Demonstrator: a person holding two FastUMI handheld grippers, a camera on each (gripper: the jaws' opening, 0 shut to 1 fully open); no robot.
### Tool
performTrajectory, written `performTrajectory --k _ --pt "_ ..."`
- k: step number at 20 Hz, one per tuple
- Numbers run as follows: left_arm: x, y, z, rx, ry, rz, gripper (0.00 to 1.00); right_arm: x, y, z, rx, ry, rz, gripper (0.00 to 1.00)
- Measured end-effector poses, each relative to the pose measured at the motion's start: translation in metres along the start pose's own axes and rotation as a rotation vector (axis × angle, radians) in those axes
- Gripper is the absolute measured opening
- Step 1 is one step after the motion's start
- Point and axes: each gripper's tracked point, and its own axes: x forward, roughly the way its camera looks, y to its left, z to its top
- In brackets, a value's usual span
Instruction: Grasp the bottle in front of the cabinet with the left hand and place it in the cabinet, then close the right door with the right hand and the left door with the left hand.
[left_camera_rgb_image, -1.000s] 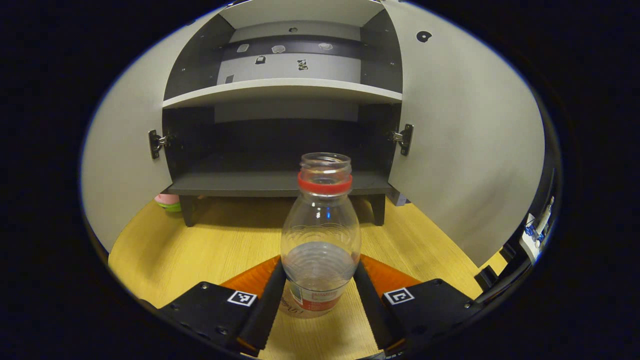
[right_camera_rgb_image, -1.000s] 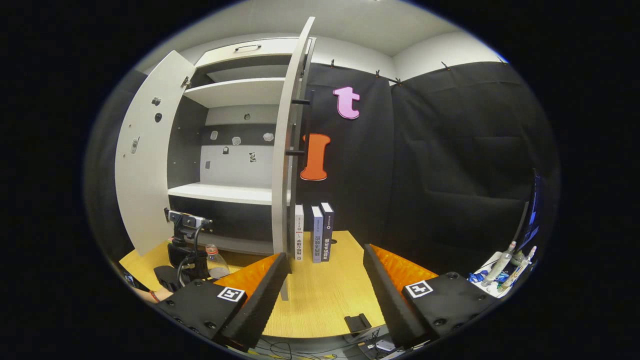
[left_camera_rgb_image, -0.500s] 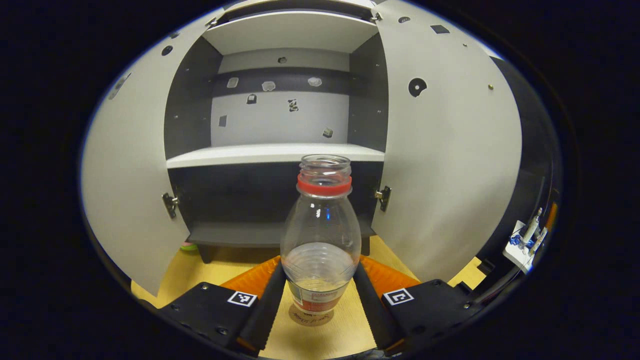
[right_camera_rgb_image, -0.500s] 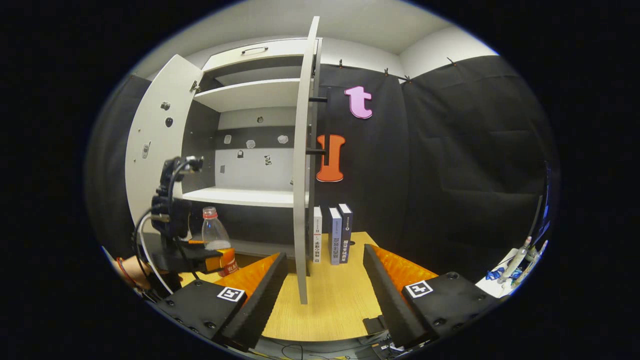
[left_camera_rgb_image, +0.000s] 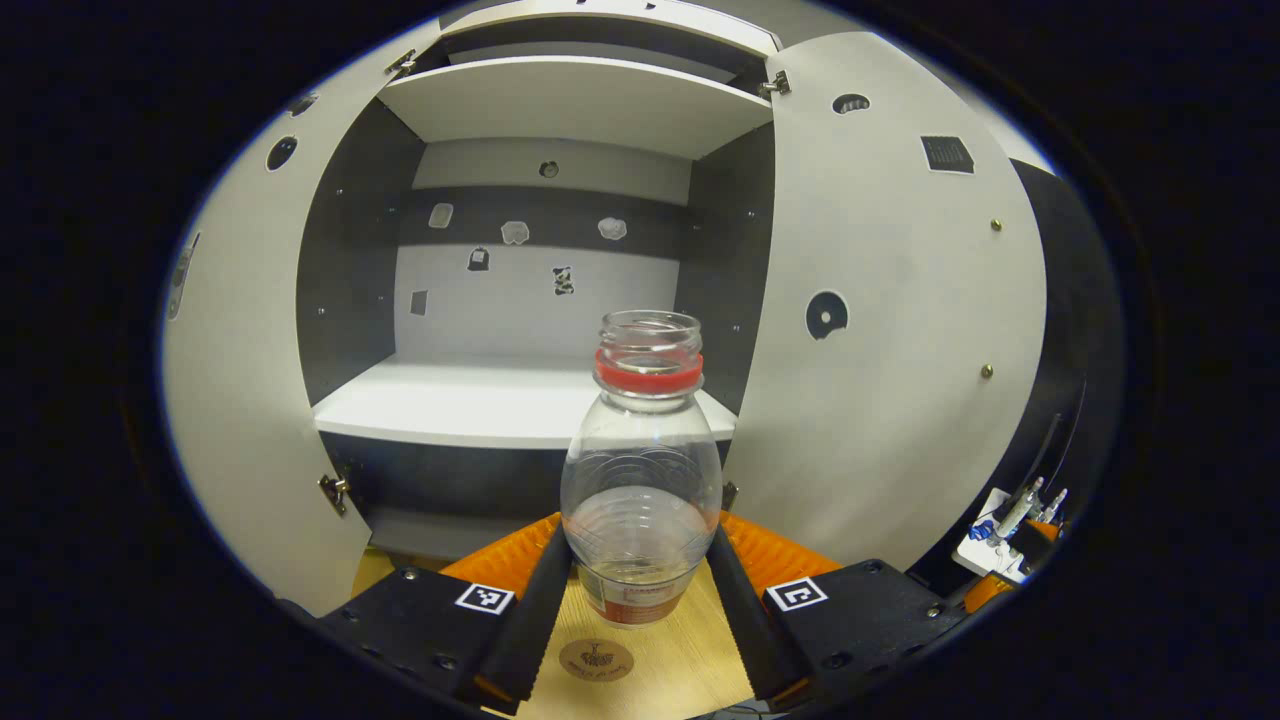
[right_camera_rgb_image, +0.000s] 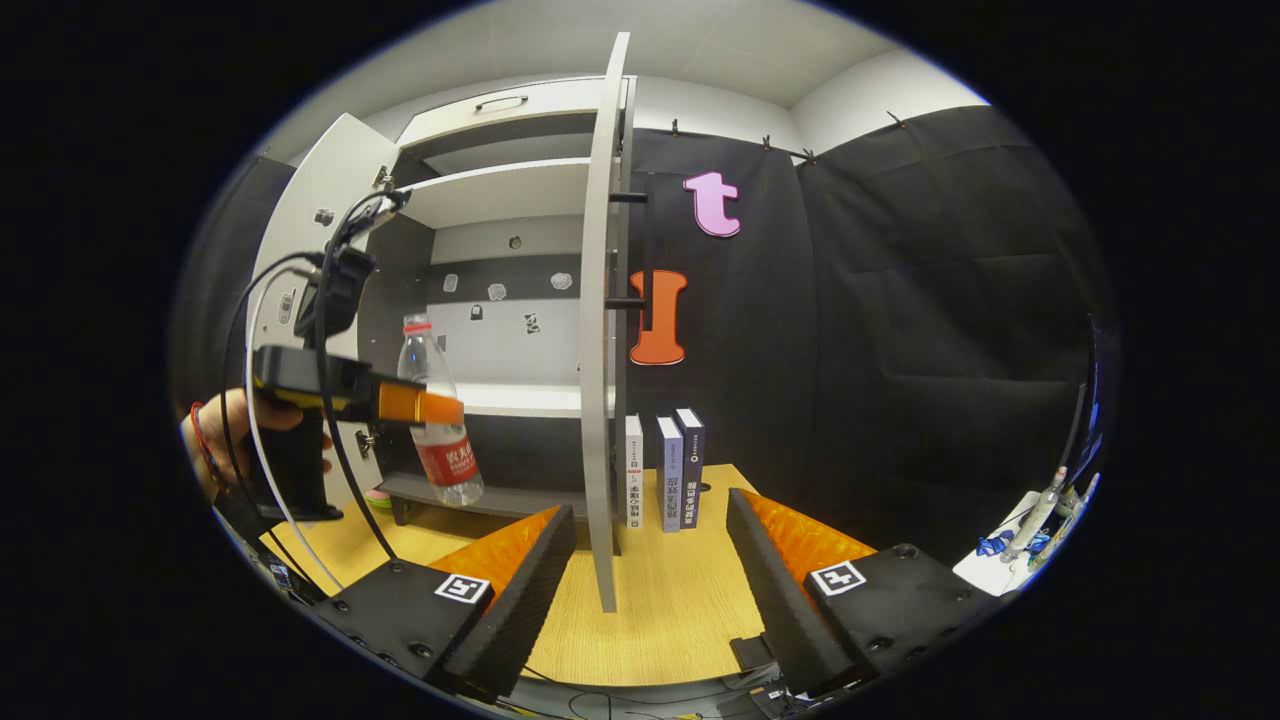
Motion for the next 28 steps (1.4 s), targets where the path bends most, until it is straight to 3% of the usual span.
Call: performTrajectory --k 6,12,28 --pt "0.037 0.014 0.062 0.017 -0.066 0.005 0.77 0.008 -0.013 0.0 0.011 -0.001 -0.04 1.0" --pt "0.082 0.024 0.092 0.009 -0.062 -0.011 0.77 0.019 -0.021 0.003 0.02 0.006 -0.065 1.0" --pt "0.168 0.044 0.104 0.061 0.01 0.032 0.77 0.028 -0.043 0.0 0.037 0.038 -0.147 1.0"
